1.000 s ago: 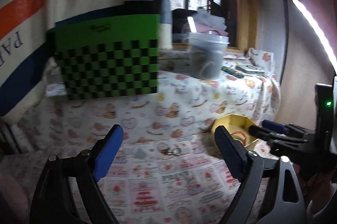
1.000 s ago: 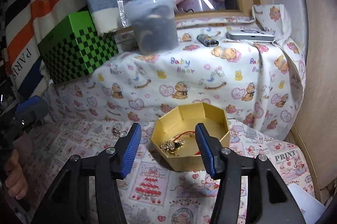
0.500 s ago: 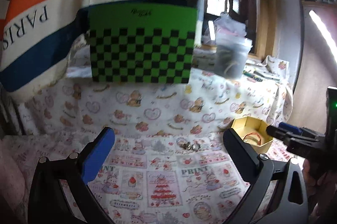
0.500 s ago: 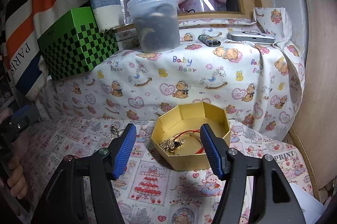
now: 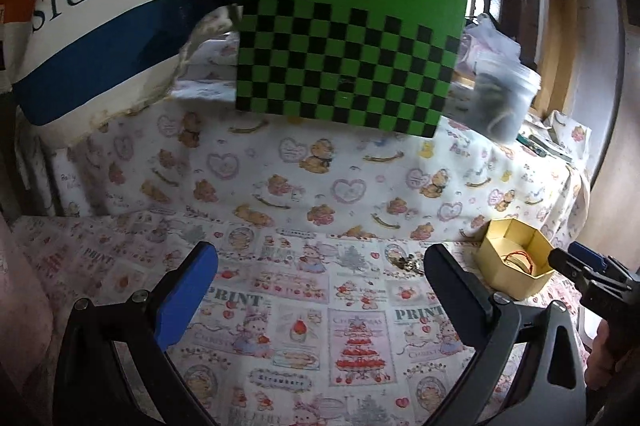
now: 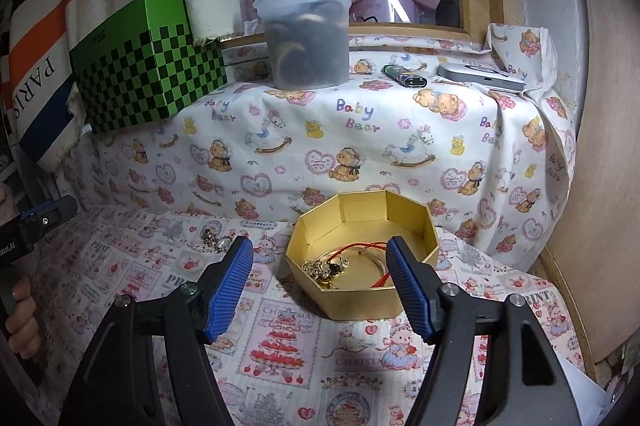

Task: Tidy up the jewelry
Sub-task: 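Move the right gripper to the silver keyring cluster on the cloth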

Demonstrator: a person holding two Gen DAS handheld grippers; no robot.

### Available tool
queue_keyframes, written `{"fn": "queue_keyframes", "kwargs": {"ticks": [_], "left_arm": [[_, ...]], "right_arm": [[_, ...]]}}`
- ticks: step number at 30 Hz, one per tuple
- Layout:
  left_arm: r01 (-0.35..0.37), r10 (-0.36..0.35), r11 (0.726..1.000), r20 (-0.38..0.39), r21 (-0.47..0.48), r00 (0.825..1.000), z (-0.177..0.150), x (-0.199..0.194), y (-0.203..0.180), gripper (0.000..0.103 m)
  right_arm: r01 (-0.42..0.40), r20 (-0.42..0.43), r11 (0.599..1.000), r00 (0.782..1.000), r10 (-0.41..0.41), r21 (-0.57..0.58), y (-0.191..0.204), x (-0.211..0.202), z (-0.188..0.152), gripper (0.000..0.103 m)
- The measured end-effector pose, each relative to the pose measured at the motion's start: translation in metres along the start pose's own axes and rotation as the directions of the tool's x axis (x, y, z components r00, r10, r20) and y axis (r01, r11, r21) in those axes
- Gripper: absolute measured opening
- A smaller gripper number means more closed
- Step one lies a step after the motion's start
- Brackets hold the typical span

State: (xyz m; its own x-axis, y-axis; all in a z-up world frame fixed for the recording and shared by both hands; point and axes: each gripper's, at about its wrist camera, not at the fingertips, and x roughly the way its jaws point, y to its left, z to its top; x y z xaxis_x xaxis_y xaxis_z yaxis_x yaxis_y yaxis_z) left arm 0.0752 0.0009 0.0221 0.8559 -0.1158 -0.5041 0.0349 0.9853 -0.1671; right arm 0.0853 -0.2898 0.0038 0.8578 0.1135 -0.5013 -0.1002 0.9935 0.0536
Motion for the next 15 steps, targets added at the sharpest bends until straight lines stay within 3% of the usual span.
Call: {"fn": "queue_keyframes", "kwargs": {"ticks": [3, 10, 12, 15], "left_arm": [[-0.039, 0.039, 0.999, 0.015, 0.008, 0.999, 0.002, -0.003, 0.002, 0.102], [-0.044, 0.045, 0.999, 0.029, -0.009, 0.999, 0.005, -0.007, 0.008, 0.102], [-0.07, 0.07, 0.997, 0.031, -0.01, 0.997, 0.002, -0.004, 0.009, 0.102], [-0.118, 0.118, 0.993, -0.01, 0.001, 0.993, -0.003, 0.011, 0.011, 0.102]], "right_arm": [[0.011, 0.011, 1.0, 1.0, -0.01, -0.008, 0.001, -0.002, 0.001, 0.076], [-0.01, 0.015, 1.0, 1.0, 0.01, -0.002, 0.005, -0.013, 0.002, 0.078], [-0.036, 0.017, 0.999, 0.999, 0.036, 0.014, 0.009, -0.019, 0.004, 0.084], [-0.044, 0.015, 0.999, 0.999, 0.044, 0.008, 0.018, -0.022, 0.007, 0.086]]}}
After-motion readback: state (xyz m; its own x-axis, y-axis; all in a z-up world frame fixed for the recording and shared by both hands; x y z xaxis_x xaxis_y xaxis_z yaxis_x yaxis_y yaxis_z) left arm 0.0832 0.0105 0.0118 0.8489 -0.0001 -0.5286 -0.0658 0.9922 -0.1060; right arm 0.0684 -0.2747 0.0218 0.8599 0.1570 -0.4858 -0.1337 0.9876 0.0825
